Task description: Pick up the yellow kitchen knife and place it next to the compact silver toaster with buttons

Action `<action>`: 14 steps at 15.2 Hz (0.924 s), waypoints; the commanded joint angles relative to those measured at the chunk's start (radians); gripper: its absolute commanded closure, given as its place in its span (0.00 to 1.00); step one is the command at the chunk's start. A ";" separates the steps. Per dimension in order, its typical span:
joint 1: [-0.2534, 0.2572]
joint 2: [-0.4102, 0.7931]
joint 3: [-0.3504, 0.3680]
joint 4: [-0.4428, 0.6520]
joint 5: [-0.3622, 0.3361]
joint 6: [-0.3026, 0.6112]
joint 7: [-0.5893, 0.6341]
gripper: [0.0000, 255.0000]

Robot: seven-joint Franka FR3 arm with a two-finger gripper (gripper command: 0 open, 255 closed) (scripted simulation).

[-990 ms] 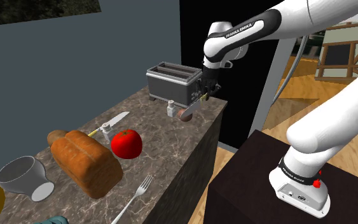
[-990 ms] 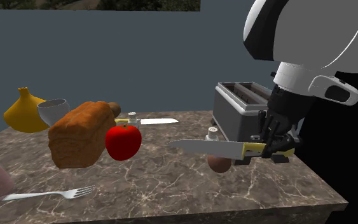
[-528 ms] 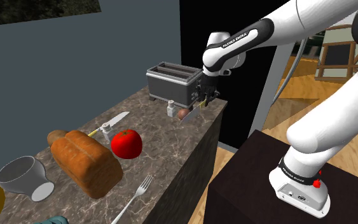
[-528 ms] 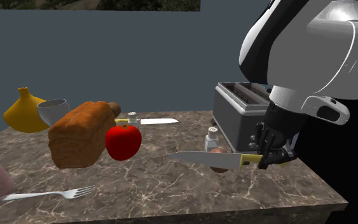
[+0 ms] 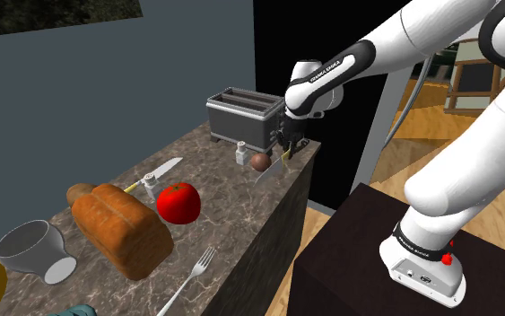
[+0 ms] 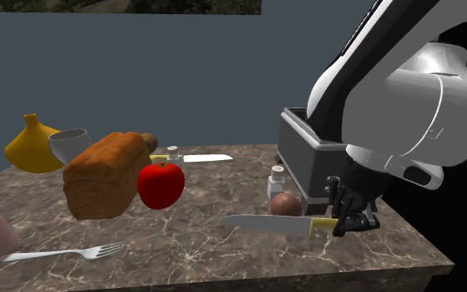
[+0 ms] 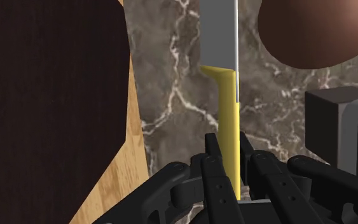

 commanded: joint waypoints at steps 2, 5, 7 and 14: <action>0.001 0.028 0.004 -0.018 -0.001 0.046 -0.002 1.00; 0.001 0.038 0.006 -0.023 -0.003 0.061 -0.002 1.00; 0.001 0.038 0.006 -0.023 -0.003 0.061 -0.002 1.00; 0.001 0.038 0.006 -0.023 -0.003 0.061 -0.002 0.00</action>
